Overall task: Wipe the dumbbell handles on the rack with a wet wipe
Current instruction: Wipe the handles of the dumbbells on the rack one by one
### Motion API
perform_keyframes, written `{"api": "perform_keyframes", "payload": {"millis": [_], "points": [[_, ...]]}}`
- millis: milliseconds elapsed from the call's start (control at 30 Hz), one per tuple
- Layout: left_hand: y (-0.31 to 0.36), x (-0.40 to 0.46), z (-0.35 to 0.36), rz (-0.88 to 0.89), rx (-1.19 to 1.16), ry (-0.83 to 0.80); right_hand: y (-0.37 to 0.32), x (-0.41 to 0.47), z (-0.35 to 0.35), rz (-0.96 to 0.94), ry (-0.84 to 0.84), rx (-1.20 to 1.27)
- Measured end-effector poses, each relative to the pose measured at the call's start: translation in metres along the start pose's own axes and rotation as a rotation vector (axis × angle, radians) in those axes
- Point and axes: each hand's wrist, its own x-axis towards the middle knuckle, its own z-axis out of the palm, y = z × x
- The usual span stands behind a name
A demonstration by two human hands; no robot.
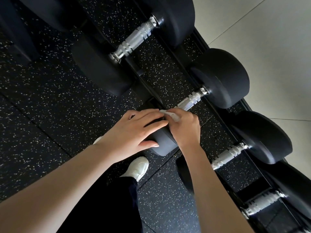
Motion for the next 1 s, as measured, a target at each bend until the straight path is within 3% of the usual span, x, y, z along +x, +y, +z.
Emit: {"api": "perform_keyframes", "payload": {"millis": [233, 500, 800, 1000], "points": [[0.000, 0.000, 0.002, 0.000, 0.006, 0.018, -0.002, 0.010, -0.006, -0.015, -0.122, -0.026], [0.001, -0.001, 0.005, -0.008, -0.002, 0.031, -0.015, 0.027, -0.010, 0.016, -0.078, -0.178], [0.000, -0.002, 0.005, -0.010, -0.013, 0.041, -0.015, 0.054, -0.037, 0.076, 0.166, -0.300], [0.001, -0.003, 0.005, -0.008, -0.020, 0.042, -0.009, 0.051, -0.032, 0.074, 0.377, -0.216]]}}
